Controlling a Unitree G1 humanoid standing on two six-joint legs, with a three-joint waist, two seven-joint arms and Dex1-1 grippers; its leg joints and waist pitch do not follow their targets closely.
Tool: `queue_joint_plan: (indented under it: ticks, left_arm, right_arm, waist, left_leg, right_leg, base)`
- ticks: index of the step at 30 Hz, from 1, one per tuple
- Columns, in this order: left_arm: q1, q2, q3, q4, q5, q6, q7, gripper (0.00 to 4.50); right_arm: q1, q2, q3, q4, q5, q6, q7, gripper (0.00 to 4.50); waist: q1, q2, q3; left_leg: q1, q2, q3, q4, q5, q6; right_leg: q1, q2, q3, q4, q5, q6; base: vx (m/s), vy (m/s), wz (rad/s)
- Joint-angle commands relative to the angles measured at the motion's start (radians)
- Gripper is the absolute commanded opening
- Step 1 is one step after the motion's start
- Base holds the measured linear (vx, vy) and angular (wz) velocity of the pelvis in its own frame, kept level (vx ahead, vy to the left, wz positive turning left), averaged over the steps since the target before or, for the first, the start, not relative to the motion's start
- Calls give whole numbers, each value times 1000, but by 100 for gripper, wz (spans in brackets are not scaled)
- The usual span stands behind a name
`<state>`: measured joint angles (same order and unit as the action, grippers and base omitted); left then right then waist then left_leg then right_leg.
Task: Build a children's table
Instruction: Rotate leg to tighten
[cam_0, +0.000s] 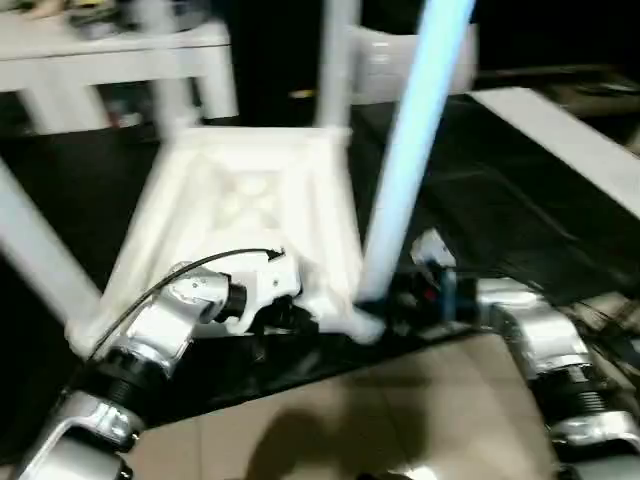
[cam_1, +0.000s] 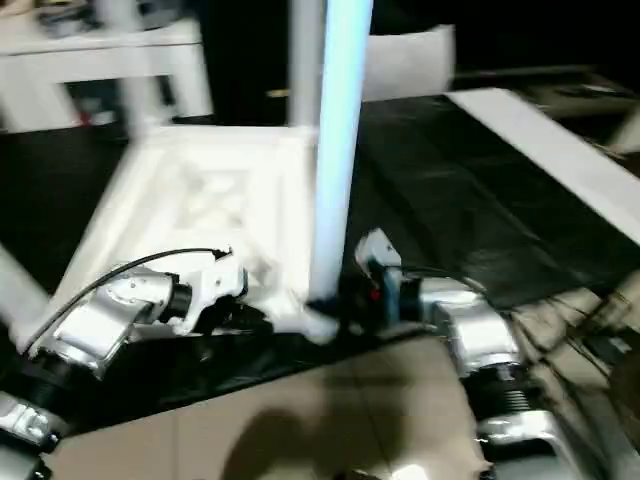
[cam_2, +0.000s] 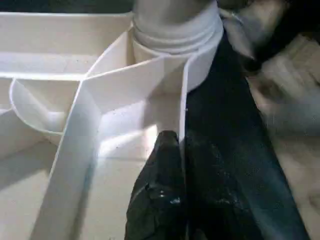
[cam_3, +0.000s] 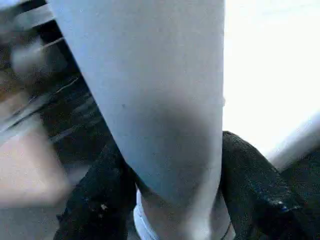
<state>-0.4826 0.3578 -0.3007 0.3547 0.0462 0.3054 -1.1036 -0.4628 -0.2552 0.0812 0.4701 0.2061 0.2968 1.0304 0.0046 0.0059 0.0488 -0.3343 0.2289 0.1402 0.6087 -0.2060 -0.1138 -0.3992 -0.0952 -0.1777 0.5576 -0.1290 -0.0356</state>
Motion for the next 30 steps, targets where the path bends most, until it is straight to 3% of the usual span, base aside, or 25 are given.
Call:
queue_joint_plan:
  ticks: [1, 2, 3, 4, 5, 6, 7, 8, 9, 10, 11, 12, 13, 14, 15, 16, 17, 18, 19, 21, 22, 26, 30]
  left_arm:
    - [-14, -113, -13, -100, -43, 61, 78, 0]
    - [-18, -136, -4, -107, -33, 90, 116, 0]
    - [-26, -162, 7, -103, -23, 111, 162, 0]
    - [-62, -215, 33, -52, 5, 118, 277, 0]
    - [-62, -215, 33, -52, 5, 118, 277, 0]
    - [-85, -230, 41, -15, 28, 104, 339, 0]
    - [-93, -229, 39, -6, 41, 101, 361, 0]
    - [-93, -229, 39, -6, 41, 101, 361, 0]
    - [-98, -228, 38, -2, 50, 100, 375, 0]
    - [-110, -216, 32, 14, 75, 90, 398, 0]
    - [-112, -214, 32, 13, 83, 93, 403, 0]
    - [-111, -204, 35, 12, 89, 92, 401, 0]
    - [-110, -200, 37, 10, 91, 93, 399, 0]
    - [-108, -193, 34, 12, 96, 85, 396, 0]
    - [-106, -180, 28, 16, 106, 72, 391, 0]
    - [-105, -176, 26, 19, 108, 66, 390, 0]
    - [-104, -167, 21, 26, 114, 50, 387, 0]
    - [-100, -147, 13, 41, 117, 24, 373, 0]
    - [-97, -136, 9, 45, 113, 8, 356, 0]
    - [-92, -119, 3, 49, 105, -12, 329, 0]
    - [-87, -101, -5, 53, 100, -30, 299, 0]
    - [-81, -47, -35, 70, 86, -112, 189, 0]
    - [-76, 12, -71, 85, 70, -189, 47, 0]
  right_arm:
    - [-28, 105, 24, 49, 2, 50, -151, 210]
    - [-40, 135, 6, 68, -1, 61, -218, 210]
    - [-58, 166, -18, 100, -3, 72, -300, 210]
    - [-99, 214, -45, 186, -22, 33, -440, 210]
    - [-99, 214, -45, 186, -22, 33, -440, 210]
    - [-115, 234, -51, 222, -25, -14, -467, 210]
    - [-118, 245, -60, 226, -22, -24, -472, 244]
    - [-118, 245, -60, 226, -22, -24, -472, 264]
    - [-119, 253, -67, 228, -21, -30, -477, 278]
    - [-118, 260, -78, 227, -27, -53, -479, 278]
    - [-118, 262, -83, 226, -31, -61, -480, 278]
    - [-109, 254, -86, 204, -27, -82, -451, 295]
    - [-104, 250, -87, 193, -24, -91, -436, 311]
    - [-100, 242, -85, 185, -24, -99, -423, 321]
    - [-92, 227, -82, 173, -25, -117, -400, 324]
    - [-90, 221, -81, 171, -24, -122, -394, 330]
    - [-85, 206, -79, 168, -21, -136, -375, 343]
    - [-72, 172, -78, 156, -11, -157, -327, 357]
    - [-62, 151, -76, 142, -4, -160, -293, 365]
    - [-43, 118, -68, 114, -2, -168, -230, 386]
    - [-24, 77, -56, 82, -3, -170, -166, 386]
    - [-1, -17, -39, 33, -4, -178, -30, 425]
    - [-13, -99, -22, 24, 8, -193, 99, 436]
  waist:
    - [-23, 9, -53]
    - [-34, 19, -50]
    - [-31, 39, -49]
    - [-22, 44, -37]
    - [-37, 9, -29]
    - [-43, -42, -22]
    - [-91, -29, -27]
    - [-104, -15, -44]
    - [-44, 55, -36]
    - [-16, 67, -39]
    - [-14, 39, -31]
    - [-5, -28, -24]
    - [-28, -57, -20]
    - [-22, -36, -40]
    - [4, -22, -60]
    - [17, 5, -71]
    - [19, 7, -81]
    - [19, 9, -78]
    - [11, 1, -71]
    - [13, -3, -72]
    - [15, 1, -70]
    - [26, -1, -70]
    - [35, -3, -67]
  left_leg:
    - [-7, -10, 3, -55, -379, 23]
    - [-19, 12, -11, -72, -424, 26]
    - [-48, 96, -54, -142, -574, 31]
    - [-22, 109, -52, -181, -675, 21]
    - [-6, 83, -32, -165, -693, 19]
    - [91, -63, 22, 17, -527, -1]
    - [121, -103, 54, 129, -402, 38]
    - [45, -63, 36, 84, -389, 53]
    - [-107, 65, -39, -75, -532, 55]
    - [-51, 90, -49, -142, -636, 29]
    - [-22, 86, -45, -146, -679, 47]
    - [63, -27, -7, -14, -576, -3]
    - [85, -114, 48, 133, -336, 31]
    - [22, -100, 32, 96, -285, 55]
    - [-52, -63, -1, 28, -166, 59]
    - [-44, -35, -17, -12, -57, 48]
    - [-42, -24, -25, -21, 11, 54]
    - [-37, -14, -21, -36, 57, 71]
    - [-30, -16, -12, -43, -12, 73]
    - [-37, -18, -11, -48, -44, 90]
    - [-33, -14, -10, -50, -55, 101]
    - [-34, -13, -9, -50, -57, 127]
    - [-30, -13, -5, -52, -82, 112]
  right_leg:
    - [67, -42, -30, -142, -699, 91]
    - [87, -41, -40, -132, -663, 89]
    - [135, -51, 21, 23, -418, 23]
    - [106, -49, 69, 70, -219, -46]
    - [82, -44, 86, 55, -282, -47]
    - [-39, -6, -25, -176, -882, 115]
    - [-88, -29, -105, -236, -1127, 191]
    - [19, -46, -147, -227, -1047, 241]
    - [203, -77, -55, 97, -594, 140]
    - [126, -52, 52, 131, -223, 11]
    - [104, -50, 96, 152, -232, 14]
    - [7, -44, 44, -73, -837, 137]
    - [-82, -50, 1, -150, -1167, 214]
    - [14, -84, 13, -125, -1104, 222]
    - [82, -101, 37, -76, -864, 223]
    - [72, -84, 47, -54, -612, 146]
    - [77, -79, 49, -34, -446, 87]
    - [69, -61, 47, -17, -256, -32]
    - [61, -48, 46, -25, -296, -89]
    - [66, -49, 56, -28, -310, -122]
    - [61, -51, 62, -30, -310, -138]
    - [64, -53, 66, -29, -306, -149]
    - [62, -57, 67, -37, -364, -138]
  base:
    - [0, 0, 0]
    - [0, 0, 0]
    - [0, 0, 0]
    - [0, 0, 0]
    - [0, 0, 0]
    - [-7, -53, -7]
    - [-7, -53, -7]
    - [60, 84, -45]
    - [199, 128, -45]
    - [199, 128, -45]
    - [140, -47, -8]
    - [59, -87, 8]
    - [59, -87, 8]
    - [136, 23, -22]
    - [118, 51, -27]
    - [118, 51, -27]
    - [0, 0, 0]
    - [0, 0, 0]
    - [0, 0, 0]
    - [0, 0, 0]
    - [0, 0, 0]
    - [0, 0, 0]
    - [0, 0, 0]
